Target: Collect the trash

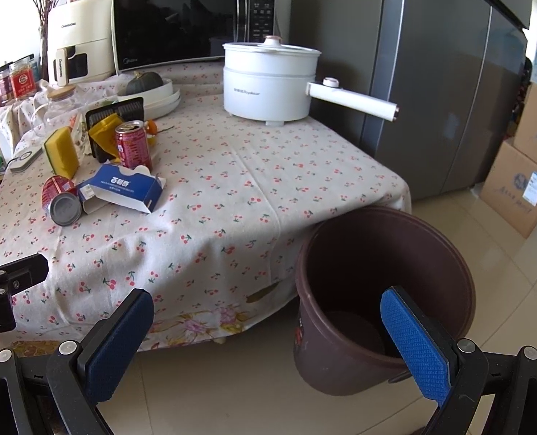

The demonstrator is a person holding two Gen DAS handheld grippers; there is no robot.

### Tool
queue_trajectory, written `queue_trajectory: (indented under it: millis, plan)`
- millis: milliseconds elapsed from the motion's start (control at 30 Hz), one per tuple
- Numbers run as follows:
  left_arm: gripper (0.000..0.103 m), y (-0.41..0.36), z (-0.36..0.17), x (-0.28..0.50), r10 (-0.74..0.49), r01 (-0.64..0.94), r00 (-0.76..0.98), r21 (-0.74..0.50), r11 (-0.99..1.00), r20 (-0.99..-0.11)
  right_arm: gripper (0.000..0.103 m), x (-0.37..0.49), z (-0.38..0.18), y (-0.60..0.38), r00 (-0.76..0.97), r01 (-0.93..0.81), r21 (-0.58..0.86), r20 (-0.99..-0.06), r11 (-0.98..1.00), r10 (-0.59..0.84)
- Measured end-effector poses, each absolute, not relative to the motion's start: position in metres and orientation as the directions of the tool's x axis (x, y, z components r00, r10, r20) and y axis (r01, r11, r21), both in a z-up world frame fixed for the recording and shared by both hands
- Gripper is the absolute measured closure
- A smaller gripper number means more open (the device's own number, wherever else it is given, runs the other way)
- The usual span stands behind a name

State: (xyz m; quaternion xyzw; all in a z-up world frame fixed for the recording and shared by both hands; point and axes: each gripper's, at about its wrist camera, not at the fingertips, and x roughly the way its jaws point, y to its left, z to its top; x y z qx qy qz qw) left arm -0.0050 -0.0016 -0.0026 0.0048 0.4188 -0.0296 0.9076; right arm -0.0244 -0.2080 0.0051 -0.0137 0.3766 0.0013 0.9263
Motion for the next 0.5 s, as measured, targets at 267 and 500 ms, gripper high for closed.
queue_trajectory:
  millis: [267,500]
  plan:
    - [0.0,-0.0031,-0.0034,-0.0055,-0.051,0.059,0.646,-0.016,0.998,-0.761,0.0,-0.0233,0.0038,-0.2084,0.714,-0.013,-0.022,-0.7,1.0,-0.006]
    - [0.0,-0.0034,-0.0036,-0.0052,-0.048,0.058,0.646,-0.014,0.998,-0.762,0.0,-0.023,0.0043,-0.2091,0.714,-0.013,-0.022,-0.7,1.0,-0.006]
